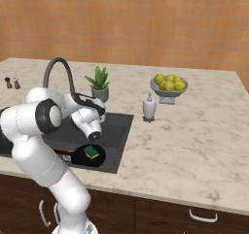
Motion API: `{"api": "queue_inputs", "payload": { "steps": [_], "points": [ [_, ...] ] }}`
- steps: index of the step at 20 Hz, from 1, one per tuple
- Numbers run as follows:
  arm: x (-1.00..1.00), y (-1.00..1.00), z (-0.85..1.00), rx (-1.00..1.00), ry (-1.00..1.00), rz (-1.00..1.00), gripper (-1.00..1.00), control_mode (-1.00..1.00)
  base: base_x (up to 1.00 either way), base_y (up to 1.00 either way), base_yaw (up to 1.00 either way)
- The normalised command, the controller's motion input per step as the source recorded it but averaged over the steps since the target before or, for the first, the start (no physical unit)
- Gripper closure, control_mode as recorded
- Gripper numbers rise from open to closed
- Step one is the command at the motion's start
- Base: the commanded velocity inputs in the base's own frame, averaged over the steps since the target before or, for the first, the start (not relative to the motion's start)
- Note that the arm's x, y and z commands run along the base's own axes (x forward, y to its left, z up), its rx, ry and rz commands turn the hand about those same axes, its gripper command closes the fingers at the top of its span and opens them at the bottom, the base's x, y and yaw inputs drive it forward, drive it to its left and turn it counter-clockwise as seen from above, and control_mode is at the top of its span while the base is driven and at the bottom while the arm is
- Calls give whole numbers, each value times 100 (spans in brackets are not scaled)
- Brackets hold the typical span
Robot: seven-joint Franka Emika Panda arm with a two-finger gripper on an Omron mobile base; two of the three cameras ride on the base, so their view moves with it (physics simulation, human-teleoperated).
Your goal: Pick the pan and sponge and place them into the sink. Then turn on the water.
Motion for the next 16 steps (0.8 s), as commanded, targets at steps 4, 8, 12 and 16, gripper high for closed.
{"api": "queue_inputs", "payload": {
  "steps": [4, 8, 12, 16],
  "points": [
    [15, 4, 0, 1, 0, 0, -100, -100, 0, 0, 0],
    [16, 3, 0, 0, 0, 0, -100, -100, 0, 0, 0],
    [23, 5, 0, 0, 0, 0, -100, -100, 0, 0, 0],
    [10, 0, -1, 0, 0, 0, -100, -100, 0, 0, 0]
  ]
}}
